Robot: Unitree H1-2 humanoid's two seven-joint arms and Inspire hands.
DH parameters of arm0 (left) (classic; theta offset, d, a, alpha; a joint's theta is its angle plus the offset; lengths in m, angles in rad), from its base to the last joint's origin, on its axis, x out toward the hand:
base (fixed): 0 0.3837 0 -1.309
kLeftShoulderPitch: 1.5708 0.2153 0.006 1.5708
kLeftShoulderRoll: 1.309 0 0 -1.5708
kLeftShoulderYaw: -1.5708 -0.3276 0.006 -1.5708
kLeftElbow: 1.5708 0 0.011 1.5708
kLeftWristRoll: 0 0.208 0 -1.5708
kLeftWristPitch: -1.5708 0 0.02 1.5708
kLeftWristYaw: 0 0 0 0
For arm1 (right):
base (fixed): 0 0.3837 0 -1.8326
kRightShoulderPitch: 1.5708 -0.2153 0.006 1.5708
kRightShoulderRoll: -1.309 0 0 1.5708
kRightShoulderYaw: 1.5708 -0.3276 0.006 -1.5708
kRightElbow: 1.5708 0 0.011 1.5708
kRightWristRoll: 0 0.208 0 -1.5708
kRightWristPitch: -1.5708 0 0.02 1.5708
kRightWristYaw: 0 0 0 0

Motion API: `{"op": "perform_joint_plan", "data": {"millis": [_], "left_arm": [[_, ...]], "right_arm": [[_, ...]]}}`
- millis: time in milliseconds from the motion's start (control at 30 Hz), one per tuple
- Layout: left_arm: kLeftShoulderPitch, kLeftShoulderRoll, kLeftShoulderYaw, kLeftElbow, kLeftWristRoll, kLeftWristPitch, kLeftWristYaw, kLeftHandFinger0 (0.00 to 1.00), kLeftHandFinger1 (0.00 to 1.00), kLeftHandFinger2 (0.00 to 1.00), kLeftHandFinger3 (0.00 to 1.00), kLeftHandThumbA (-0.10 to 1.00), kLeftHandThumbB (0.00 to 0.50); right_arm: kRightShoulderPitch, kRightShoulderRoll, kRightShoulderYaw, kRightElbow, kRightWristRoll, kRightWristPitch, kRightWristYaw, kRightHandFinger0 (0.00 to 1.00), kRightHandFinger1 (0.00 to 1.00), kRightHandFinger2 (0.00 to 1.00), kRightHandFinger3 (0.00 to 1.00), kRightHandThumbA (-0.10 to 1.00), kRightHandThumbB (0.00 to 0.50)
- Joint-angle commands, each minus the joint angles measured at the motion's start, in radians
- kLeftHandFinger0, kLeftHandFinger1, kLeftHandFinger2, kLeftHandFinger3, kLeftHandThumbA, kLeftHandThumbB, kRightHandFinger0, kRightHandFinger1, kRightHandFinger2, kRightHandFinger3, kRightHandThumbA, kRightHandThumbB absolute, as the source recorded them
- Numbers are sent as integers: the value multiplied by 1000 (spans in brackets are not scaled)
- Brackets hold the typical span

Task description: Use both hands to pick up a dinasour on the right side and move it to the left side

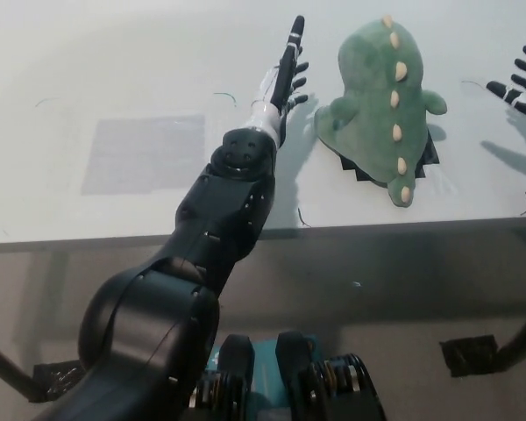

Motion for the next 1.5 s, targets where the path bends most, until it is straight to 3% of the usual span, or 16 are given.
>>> {"op": "perform_joint_plan", "data": {"millis": [0,67,133,400,567,1133,1333,1400,1467], "left_arm": [[-35,-13,-3,-7,7,-23,10,1000,1000,1000,1000,1000,379],[-27,-16,-10,-5,14,-25,17,1000,1000,1000,1000,1000,352],[-20,-18,-13,-4,15,-33,18,1000,1000,1000,1000,1000,351],[-5,-26,-16,-3,17,-43,26,1000,1000,1000,1000,1000,398],[5,-35,-7,-4,7,-41,27,1000,1000,1000,1000,1000,406],[33,-37,-13,7,11,-29,24,1000,1000,1000,1000,1000,381],[39,-44,-9,7,8,-25,36,1000,1000,1000,1000,1000,398],[45,-43,-16,6,15,-26,33,1000,1000,1000,1000,1000,376],[36,-45,-17,10,15,-22,34,1000,1000,1000,1000,1000,386]], "right_arm": [[-17,3,-19,-41,29,23,2,1000,1000,1000,1000,1000,199],[-10,10,-24,-46,31,19,6,1000,1000,1000,1000,1000,160],[-10,15,-25,-38,29,10,10,1000,1000,1000,1000,1000,154],[-8,19,-20,-30,22,6,21,1000,1000,1000,1000,1000,220],[4,30,-18,-49,25,20,21,1000,1000,1000,1000,1000,176],[25,73,-5,-34,14,8,19,1000,1000,1000,1000,1000,249],[32,84,-5,-29,11,15,10,1000,1000,1000,1000,1000,219],[36,88,-2,-29,9,14,10,1000,1000,1000,1000,1000,218],[28,86,-2,-20,5,9,5,1000,1000,1000,1000,1000,234]]}}
